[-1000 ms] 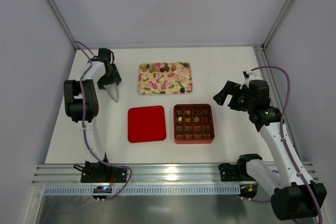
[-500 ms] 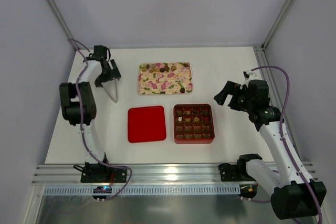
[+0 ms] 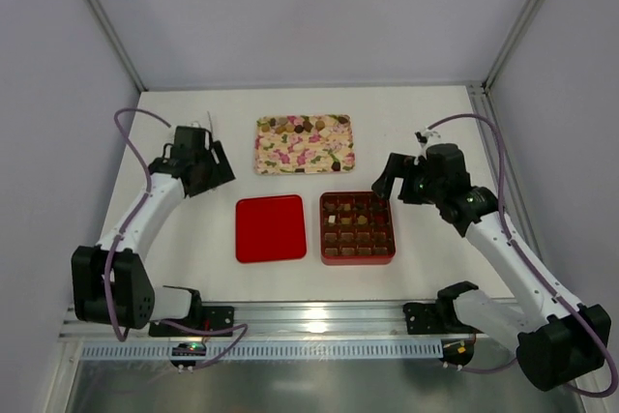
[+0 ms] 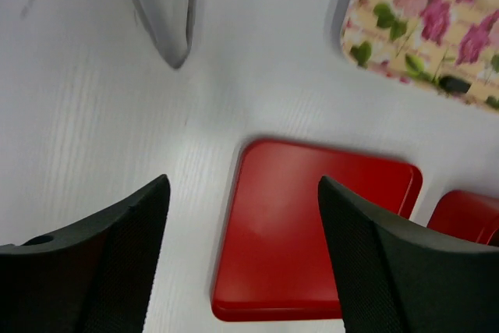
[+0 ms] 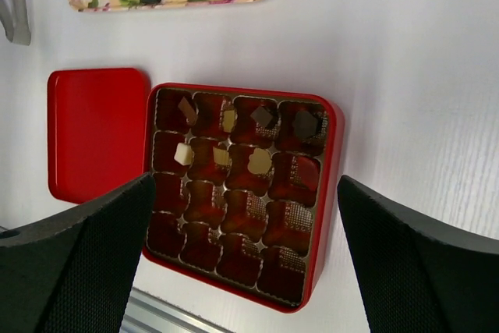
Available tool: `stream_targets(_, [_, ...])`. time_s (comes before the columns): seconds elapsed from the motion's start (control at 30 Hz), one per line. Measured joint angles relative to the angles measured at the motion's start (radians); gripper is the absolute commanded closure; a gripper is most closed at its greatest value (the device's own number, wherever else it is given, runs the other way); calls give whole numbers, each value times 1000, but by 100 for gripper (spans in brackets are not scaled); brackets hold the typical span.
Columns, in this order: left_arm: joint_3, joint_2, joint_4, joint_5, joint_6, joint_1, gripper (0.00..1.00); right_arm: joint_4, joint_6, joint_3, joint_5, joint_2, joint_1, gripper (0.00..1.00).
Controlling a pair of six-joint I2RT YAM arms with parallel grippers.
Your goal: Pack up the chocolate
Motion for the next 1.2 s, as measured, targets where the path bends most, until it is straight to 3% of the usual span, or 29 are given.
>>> stream_targets(0.1, [-159,-74,-10,35,-26,-9,35,1,13,20,27,23,76,2])
stream_targets(0.2, [-225,-101,-50,74,-30,-23,40,8,28,47,53,56,144,3])
stream_targets(0.43, [-177,23,-75,122,10,-76,54,34,58,103,92,152,257,3])
stream_targets(0.83, [-83,280,-116,158,115,-76,64,69,64,197,98,262,326,3])
stream_targets(0.97, [-67,326,-131,165,137,-73,74,82,64,227,90,309,336,3])
stream_targets(1.13, [-40,359,-140,195,162,-47,100,98,62,265,60,375,352,3])
stream_targets(1.2, [-29,370,-146,213,175,-37,100,107,60,280,45,403,356,3])
